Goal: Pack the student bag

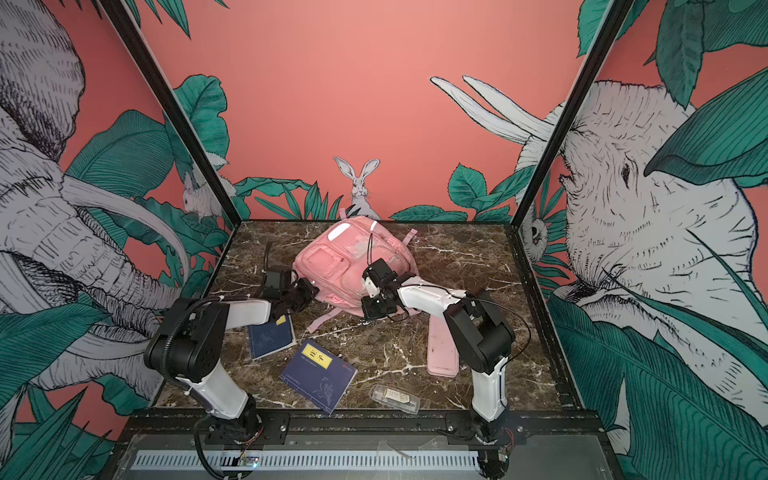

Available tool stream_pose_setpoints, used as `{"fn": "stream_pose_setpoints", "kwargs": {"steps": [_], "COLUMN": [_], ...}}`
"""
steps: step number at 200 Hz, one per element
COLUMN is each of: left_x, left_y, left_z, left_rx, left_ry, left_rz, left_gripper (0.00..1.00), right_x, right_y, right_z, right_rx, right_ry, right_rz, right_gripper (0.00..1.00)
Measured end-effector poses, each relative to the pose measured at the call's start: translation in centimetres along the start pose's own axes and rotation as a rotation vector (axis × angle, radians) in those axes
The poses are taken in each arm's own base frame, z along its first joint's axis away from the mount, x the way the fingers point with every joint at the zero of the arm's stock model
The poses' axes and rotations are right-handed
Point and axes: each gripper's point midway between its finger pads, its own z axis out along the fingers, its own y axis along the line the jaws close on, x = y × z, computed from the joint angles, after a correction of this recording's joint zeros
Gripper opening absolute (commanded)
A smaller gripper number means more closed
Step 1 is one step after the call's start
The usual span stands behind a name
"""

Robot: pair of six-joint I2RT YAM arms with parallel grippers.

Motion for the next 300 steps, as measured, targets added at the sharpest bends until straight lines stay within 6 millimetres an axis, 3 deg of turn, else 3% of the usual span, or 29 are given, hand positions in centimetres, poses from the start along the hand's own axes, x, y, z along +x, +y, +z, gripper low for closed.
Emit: {"fn": "stream_pose_setpoints", "kwargs": {"steps": [31, 77, 141, 226, 300], "left_x": [1.8, 3.9, 4.4, 4.5, 4.2], "left_y": [-0.4, -1.7, -1.9, -2.0, -2.0], "left_z": [0.3, 1.0, 1.4, 1.4, 1.4], "left_rx": [0.002, 0.0, 0.008, 0.016, 0.015], "left_ry": [0.019, 0.025, 0.026, 0.021, 0.009], "left_rz": [0.021, 0.049, 0.026, 0.015, 0.012], "left_gripper": [0.02, 0.06, 0.06, 0.07, 0.08], "right_x": [-0.1, 1.0, 3.3, -0.9, -2.1], "right_y": [-1.4, -1.2, 3.3, 6.2, 7.4], "right_z": [-0.6, -0.4, 1.9, 3.7, 5.2], "right_rx": [0.051, 0.065, 0.024, -0.06, -0.094], "right_ry": [0.012, 0.039, 0.086, 0.036, 0.046], "right_rz": [-0.015, -0.009, -0.064, -0.024, 0.008], "right_gripper": [0.0, 0.0, 0.0, 0.0, 0.0]}}
